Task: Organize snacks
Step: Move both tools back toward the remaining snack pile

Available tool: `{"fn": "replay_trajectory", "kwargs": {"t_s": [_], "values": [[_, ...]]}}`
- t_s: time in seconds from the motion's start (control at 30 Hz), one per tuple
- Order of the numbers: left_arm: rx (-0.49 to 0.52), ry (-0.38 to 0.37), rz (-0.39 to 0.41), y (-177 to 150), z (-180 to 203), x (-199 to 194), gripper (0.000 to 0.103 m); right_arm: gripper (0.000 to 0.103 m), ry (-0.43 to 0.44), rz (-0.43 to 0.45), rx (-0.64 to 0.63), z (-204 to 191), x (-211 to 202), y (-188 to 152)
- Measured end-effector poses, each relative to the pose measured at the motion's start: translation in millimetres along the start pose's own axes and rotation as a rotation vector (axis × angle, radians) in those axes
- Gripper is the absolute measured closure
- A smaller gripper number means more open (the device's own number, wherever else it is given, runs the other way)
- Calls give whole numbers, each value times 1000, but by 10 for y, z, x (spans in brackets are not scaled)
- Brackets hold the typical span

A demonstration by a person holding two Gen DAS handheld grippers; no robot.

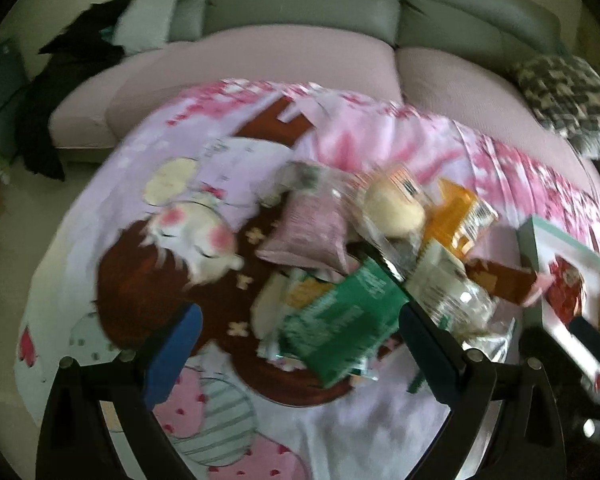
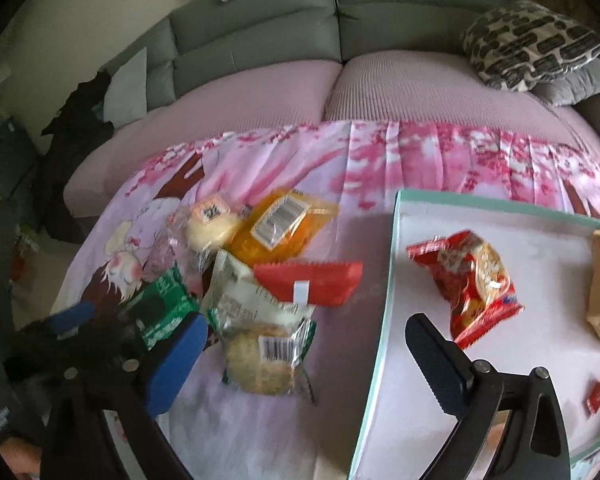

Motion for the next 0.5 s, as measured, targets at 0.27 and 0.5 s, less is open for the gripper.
{"fn": "replay_trajectory", "kwargs": {"t_s": [0.27, 0.5], "values": [[11, -30, -53, -16, 59, 173, 4, 14, 33, 10, 42, 68, 180, 63], [28, -47, -79, -5, 134, 307, 4, 25, 56, 14, 34, 0, 281, 66]]}}
Point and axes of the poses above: each gripper's, at about its wrist camera, not at the fingertips, and x roughly the way its jaws point, z to its right, y to its top, the point moved 3 cm from there along x, roughly the way its jaws point, and after that the axes turned 5 degrees about -y, right-handed, at the moved point
